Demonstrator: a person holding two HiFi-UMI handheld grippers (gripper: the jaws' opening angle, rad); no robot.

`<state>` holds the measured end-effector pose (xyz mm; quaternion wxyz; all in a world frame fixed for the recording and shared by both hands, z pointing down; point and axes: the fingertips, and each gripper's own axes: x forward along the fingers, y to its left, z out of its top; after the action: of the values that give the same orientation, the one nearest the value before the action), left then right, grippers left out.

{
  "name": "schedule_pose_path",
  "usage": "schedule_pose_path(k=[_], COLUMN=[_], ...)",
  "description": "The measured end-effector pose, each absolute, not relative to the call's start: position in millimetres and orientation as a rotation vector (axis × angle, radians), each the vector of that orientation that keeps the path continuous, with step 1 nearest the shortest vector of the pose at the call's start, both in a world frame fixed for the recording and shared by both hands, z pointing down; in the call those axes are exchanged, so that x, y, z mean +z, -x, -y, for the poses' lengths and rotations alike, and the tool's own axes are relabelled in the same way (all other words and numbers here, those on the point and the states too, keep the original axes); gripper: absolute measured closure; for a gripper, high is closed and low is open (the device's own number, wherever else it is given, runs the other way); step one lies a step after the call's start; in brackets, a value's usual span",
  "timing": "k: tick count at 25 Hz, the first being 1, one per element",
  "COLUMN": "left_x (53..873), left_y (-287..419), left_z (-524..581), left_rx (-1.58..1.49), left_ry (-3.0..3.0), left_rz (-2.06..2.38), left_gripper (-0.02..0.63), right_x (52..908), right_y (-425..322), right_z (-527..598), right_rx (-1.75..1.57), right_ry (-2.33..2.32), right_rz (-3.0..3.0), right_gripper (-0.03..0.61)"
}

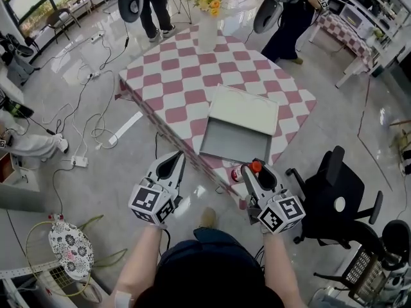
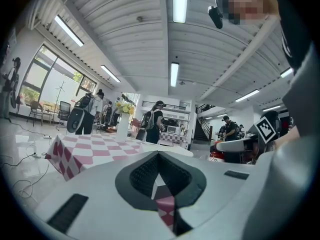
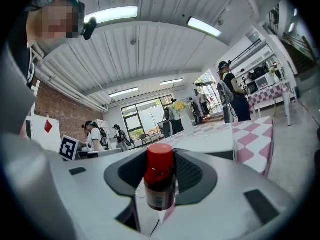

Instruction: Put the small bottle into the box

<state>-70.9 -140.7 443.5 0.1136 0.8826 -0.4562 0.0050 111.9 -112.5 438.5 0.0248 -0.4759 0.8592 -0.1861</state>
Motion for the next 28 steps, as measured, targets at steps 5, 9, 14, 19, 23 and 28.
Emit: schedule_pose_path(k=[5, 9, 14, 19, 23, 28], left_x=[449.0, 452.8, 459.0, 461.8, 464.2, 467.8], left_y=[60.3, 58.5, 59.0, 58.8, 56.4, 50.0], left_z=[165.0, 176.6, 181.2, 188.5, 198.3, 219.4], left_rx=[0.001, -0.005, 0.006, 0.025, 0.049, 0.08], left_ry=[-2.592, -2.587, -2.577, -2.587, -2.599, -2.615], left_rz=[1.326, 1.32, 1.317, 1.283, 1.246, 1.2], left_gripper=[0.614, 0.614, 0.614, 0.614, 0.614, 0.614], right_x=[441.7, 442.8, 446.2, 449.4, 453.5, 461.4], right_y=[-119.9, -120.4, -115.6, -108.3, -104.0, -100.7], right_z=[135.9, 150.3, 162.0, 173.7, 182.8, 196.2], right_rx=[-0.572, -0.567, -0.581, -0.583, -0.578, -0.607], right_ry=[1.478, 1.485, 1.475, 1.5, 1.53, 1.548], right_rz=[-2.668, -2.669, -2.679, -2.724, -2.756, -2.79], right_gripper=[0.419, 0.419, 0.419, 0.419, 0.419, 0.419])
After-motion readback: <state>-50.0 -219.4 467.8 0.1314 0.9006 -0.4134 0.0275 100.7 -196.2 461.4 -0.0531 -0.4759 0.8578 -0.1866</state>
